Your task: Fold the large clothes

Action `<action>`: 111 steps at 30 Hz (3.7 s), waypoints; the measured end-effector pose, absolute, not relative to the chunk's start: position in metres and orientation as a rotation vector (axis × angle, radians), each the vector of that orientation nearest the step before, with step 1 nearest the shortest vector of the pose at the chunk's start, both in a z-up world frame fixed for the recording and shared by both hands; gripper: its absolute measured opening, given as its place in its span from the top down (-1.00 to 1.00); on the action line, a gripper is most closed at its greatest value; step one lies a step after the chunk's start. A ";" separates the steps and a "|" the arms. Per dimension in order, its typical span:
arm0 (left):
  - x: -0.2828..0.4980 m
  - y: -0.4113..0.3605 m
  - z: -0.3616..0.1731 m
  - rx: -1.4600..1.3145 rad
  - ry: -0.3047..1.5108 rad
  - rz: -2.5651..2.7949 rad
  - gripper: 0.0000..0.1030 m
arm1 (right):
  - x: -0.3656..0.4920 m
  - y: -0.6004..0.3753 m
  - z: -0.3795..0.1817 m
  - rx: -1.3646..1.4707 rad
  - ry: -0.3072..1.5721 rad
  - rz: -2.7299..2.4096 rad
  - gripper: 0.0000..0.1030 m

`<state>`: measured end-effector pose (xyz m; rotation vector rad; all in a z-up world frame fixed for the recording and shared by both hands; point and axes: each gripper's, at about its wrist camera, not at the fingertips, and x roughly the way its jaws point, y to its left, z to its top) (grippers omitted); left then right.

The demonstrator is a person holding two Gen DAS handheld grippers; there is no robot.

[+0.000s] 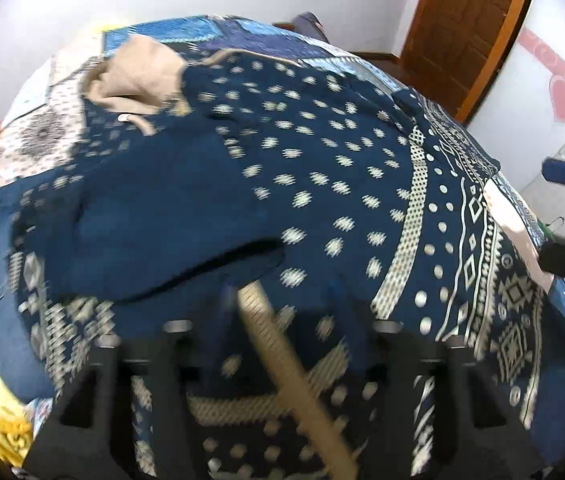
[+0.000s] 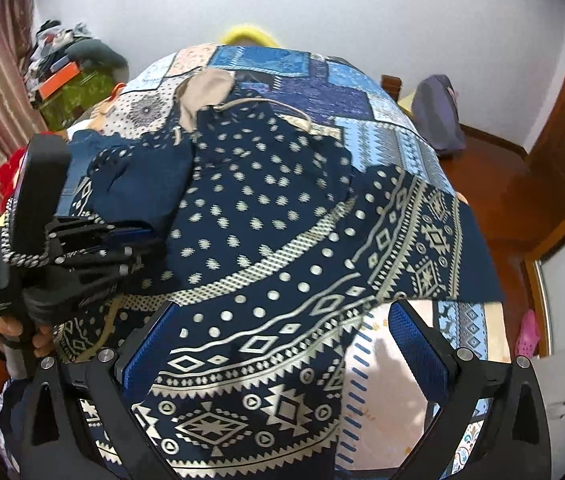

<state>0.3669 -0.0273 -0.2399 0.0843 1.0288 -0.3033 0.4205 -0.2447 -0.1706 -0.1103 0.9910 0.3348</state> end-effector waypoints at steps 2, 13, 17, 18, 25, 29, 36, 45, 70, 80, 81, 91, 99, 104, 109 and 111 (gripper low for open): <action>0.355 -0.010 -0.230 0.093 0.992 -0.268 -0.23 | 0.421 -0.234 -0.165 -0.127 0.978 0.354 -0.99; 0.320 0.139 -0.211 0.030 0.930 0.018 -0.49 | 0.432 -0.117 -0.158 -0.262 0.932 0.531 -0.99; 0.321 0.183 -0.230 -0.024 0.969 0.076 -0.49 | 0.442 -0.067 -0.177 -0.315 0.959 0.594 -0.99; 0.322 0.191 -0.235 -0.035 0.977 0.085 -0.49 | 0.446 -0.052 -0.184 -0.332 0.971 0.605 -0.99; 0.344 0.219 -0.272 -0.108 1.023 0.103 -0.49 | 0.475 0.029 -0.226 -0.442 1.006 0.646 -0.99; 0.355 0.221 -0.280 -0.135 1.015 0.091 -0.49 | 0.484 0.061 -0.249 -0.532 0.995 0.640 -0.72; 0.376 0.209 -0.293 -0.080 1.012 0.126 -0.49 | 0.501 0.066 -0.256 -0.518 0.957 0.605 0.54; 0.370 0.186 -0.256 0.006 0.966 0.144 -0.49 | 0.522 -0.013 -0.182 -0.238 0.885 0.569 0.79; 0.394 0.115 -0.291 0.046 1.115 0.133 -0.53 | 0.527 -0.240 -0.205 -0.023 0.979 0.308 0.83; 0.387 0.119 -0.296 0.050 1.089 0.143 -0.67 | 0.532 -0.246 -0.243 -0.210 0.991 0.274 0.81; 0.388 0.119 -0.296 0.053 1.087 0.142 -0.67 | 0.532 -0.244 -0.243 -0.234 0.989 0.270 0.80; 0.389 0.123 -0.297 0.024 1.098 0.156 -0.77 | 0.528 -0.258 -0.234 -0.326 0.995 0.103 -0.75; 0.385 0.096 -0.261 0.069 1.052 0.107 -0.68 | 0.487 -0.295 -0.205 -0.279 0.968 0.149 -0.75; 0.398 0.054 -0.231 0.089 0.990 0.019 -0.68 | 0.471 -0.339 -0.188 -0.193 0.951 0.114 -0.75; 0.420 0.004 -0.220 0.130 0.958 -0.072 -0.68 | 0.470 -0.405 -0.188 0.063 1.010 0.079 -0.75; 0.428 -0.014 -0.223 0.144 0.962 -0.101 -0.68 | 0.473 -0.427 -0.196 0.134 1.034 0.054 -0.75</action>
